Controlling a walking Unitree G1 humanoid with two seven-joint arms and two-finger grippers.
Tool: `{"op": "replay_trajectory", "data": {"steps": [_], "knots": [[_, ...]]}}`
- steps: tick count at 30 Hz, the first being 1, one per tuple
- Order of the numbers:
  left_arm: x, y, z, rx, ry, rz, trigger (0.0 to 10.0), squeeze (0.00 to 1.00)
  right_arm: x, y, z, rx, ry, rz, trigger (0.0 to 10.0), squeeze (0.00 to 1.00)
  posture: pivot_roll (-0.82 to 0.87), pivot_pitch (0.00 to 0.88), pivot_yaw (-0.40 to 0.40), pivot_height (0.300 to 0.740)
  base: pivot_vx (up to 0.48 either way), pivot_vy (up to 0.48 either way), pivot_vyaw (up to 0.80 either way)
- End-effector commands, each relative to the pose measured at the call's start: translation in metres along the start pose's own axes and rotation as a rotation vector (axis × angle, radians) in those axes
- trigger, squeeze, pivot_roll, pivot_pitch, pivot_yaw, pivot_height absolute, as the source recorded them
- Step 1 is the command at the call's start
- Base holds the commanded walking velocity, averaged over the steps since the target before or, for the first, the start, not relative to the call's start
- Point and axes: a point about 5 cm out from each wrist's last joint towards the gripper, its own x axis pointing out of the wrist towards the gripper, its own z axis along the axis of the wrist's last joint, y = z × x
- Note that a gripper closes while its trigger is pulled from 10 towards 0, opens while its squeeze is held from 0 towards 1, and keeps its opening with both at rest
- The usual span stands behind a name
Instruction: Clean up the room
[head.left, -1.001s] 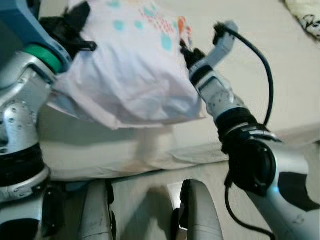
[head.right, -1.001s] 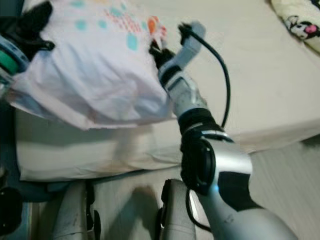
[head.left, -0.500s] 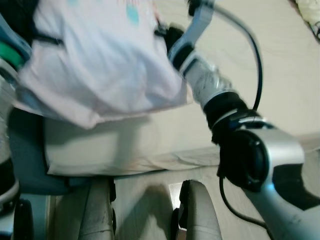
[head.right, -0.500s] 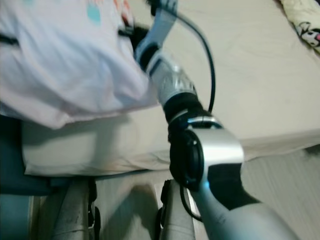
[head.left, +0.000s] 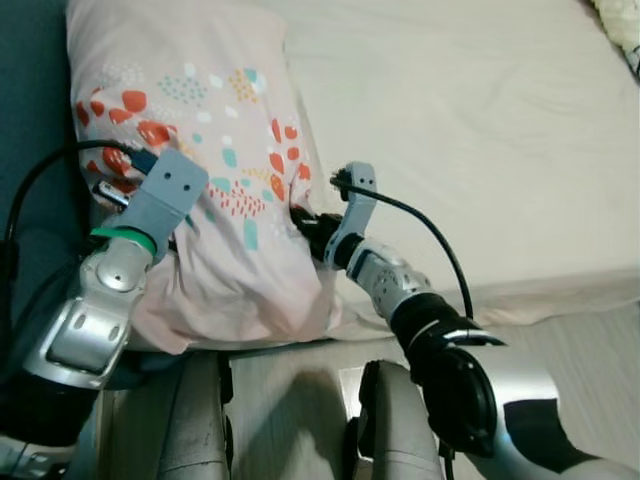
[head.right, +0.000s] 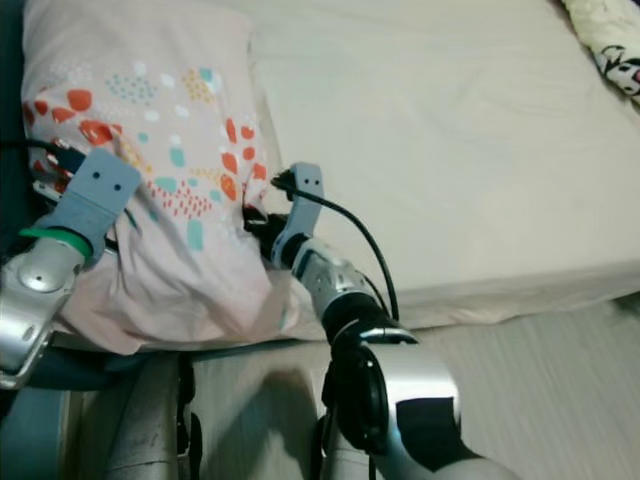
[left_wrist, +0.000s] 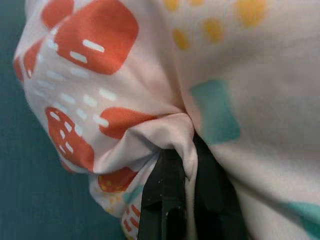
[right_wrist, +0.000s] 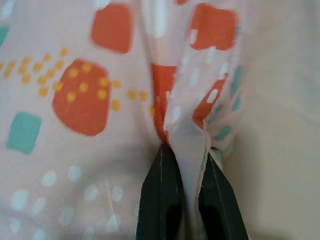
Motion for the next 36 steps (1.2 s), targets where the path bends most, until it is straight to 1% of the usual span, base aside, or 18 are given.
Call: {"op": "replay_trajectory", "data": {"steps": [1, 5, 6, 10, 11, 12, 14, 15, 20, 21, 22, 25, 26, 28, 32, 34, 35, 36], "knots": [[-0.001, -0.006, -0.006, 0.015, -0.003, 0.023, 10.0, 0.00, -0.009, -0.014, -0.011, 0.056, 0.017, -0.046, 10.0, 0.00, 0.11, 0.225, -0.034, 0.582, 0.000, 0.000, 0.00], [0.001, 0.003, -0.002, 0.065, -0.064, 0.151, 10.0, 0.00, -0.015, -0.021, -0.005, 0.057, -0.024, -0.023, 10.0, 0.00, 0.11, 0.216, -0.029, 0.582, 0.000, 0.000, 0.00], [0.000, 0.007, 0.002, 0.072, -0.092, 0.206, 10.0, 1.00, -0.017, -0.022, -0.006, 0.059, -0.021, 0.021, 10.0, 1.00, 0.10, 0.205, -0.026, 0.582, 0.000, 0.000, 0.00], [-0.004, 0.014, 0.001, 0.040, -0.085, 0.256, 10.0, 1.00, -0.022, -0.020, -0.016, 0.047, 0.014, 0.125, 10.0, 1.00, 0.10, 0.194, -0.022, 0.582, 0.000, 0.000, 0.00], [-0.008, 0.018, -0.001, -0.016, -0.074, 0.247, 10.0, 1.00, -0.025, -0.022, -0.021, 0.034, 0.023, 0.146, 10.0, 1.00, 0.10, 0.192, -0.021, 0.582, 0.000, 0.000, 0.00], [-0.013, 0.023, -0.004, -0.080, -0.073, 0.236, 10.0, 0.86, -0.029, -0.024, -0.025, 0.032, 0.020, 0.154, 10.0, 0.00, 0.10, 0.187, -0.018, 0.582, 0.000, 0.000, 0.00], [-0.015, 0.026, -0.004, -0.092, -0.079, 0.238, 10.0, 0.86, -0.030, -0.025, -0.026, 0.038, 0.015, 0.156, 10.0, 0.00, 0.10, 0.187, -0.018, 0.582, 0.000, 0.000, 0.00], [-0.019, 0.032, -0.005, -0.108, -0.088, 0.241, 10.0, 0.00, -0.034, -0.028, -0.029, 0.054, 0.009, 0.164, 10.0, 0.00, 0.10, 0.185, -0.016, 0.582, 0.000, 0.000, 0.00], [-0.030, 0.038, -0.005, -0.180, -0.112, 0.138, 10.0, 0.00, -0.044, -0.035, -0.036, 0.066, 0.000, 0.160, 10.0, 0.00, 0.11, 0.177, -0.020, 0.582, 0.000, 0.000, 0.00], [-0.038, 0.038, -0.003, -0.267, -0.138, 0.045, 10.0, 0.00, -0.051, -0.042, -0.040, 0.068, -0.016, 0.137, 10.0, 0.00, 0.11, 0.170, -0.022, 0.582, 0.000, 0.000, 0.00], [-0.038, 0.038, -0.003, -0.267, -0.138, 0.045, 10.0, 0.00, -0.051, -0.042, -0.040, 0.068, -0.016, 0.137, 10.0, 0.00, 0.11, 0.170, -0.022, 0.582, 0.000, 0.000, 0.00], [-0.049, 0.037, 0.020, -0.572, -0.282, -0.106, 10.0, 0.00, -0.073, -0.049, -0.035, -0.051, -0.153, 0.058, 10.0, 0.00, 0.10, 0.138, -0.025, 0.582, 0.000, 0.000, 0.00], [-0.049, 0.037, 0.020, -0.572, -0.282, -0.106, 10.0, 0.00, -0.073, -0.049, -0.035, -0.051, -0.153, 0.058, 10.0, 0.00, 0.10, 0.138, -0.025, 0.582, 0.000, 0.000, 0.00], [-0.048, 0.033, 0.046, -0.684, -0.387, -0.113, 10.0, 0.00, -0.085, -0.044, -0.025, -0.159, -0.267, -0.010, 10.0, 0.00, 0.08, 0.109, -0.022, 0.582, 0.000, 0.000, 0.00], [-0.045, 0.023, 0.073, -0.747, -0.480, -0.126, 10.0, 0.00, -0.097, -0.041, -0.013, -0.254, -0.369, -0.104, 10.0, 0.00, 0.04, 0.079, -0.013, 0.582, 0.000, 0.000, 0.00], [-0.045, 0.023, 0.073, -0.747, -0.480, -0.126, 10.0, 0.00, -0.097, -0.041, -0.013, -0.254, -0.369, -0.104, 10.0, 0.00, 0.04, 0.079, -0.013, 0.582, 0.000, 0.000, 0.00], [-0.035, 0.001, 0.091, -0.688, -0.497, -0.129, 10.0, 0.00, -0.113, -0.047, 0.006, -0.419, -0.452, -0.253, 10.0, 0.00, -0.02, 0.043, -0.001, 0.582, 0.000, 0.000, 0.00], [-0.029, -0.012, 0.093, -0.591, -0.478, -0.107, 10.0, 0.00, -0.121, -0.051, 0.016, -0.484, -0.500, -0.326, 10.0, 0.00, -0.02, 0.043, -0.001, 0.582, 0.000, 0.000, 0.00]]}}
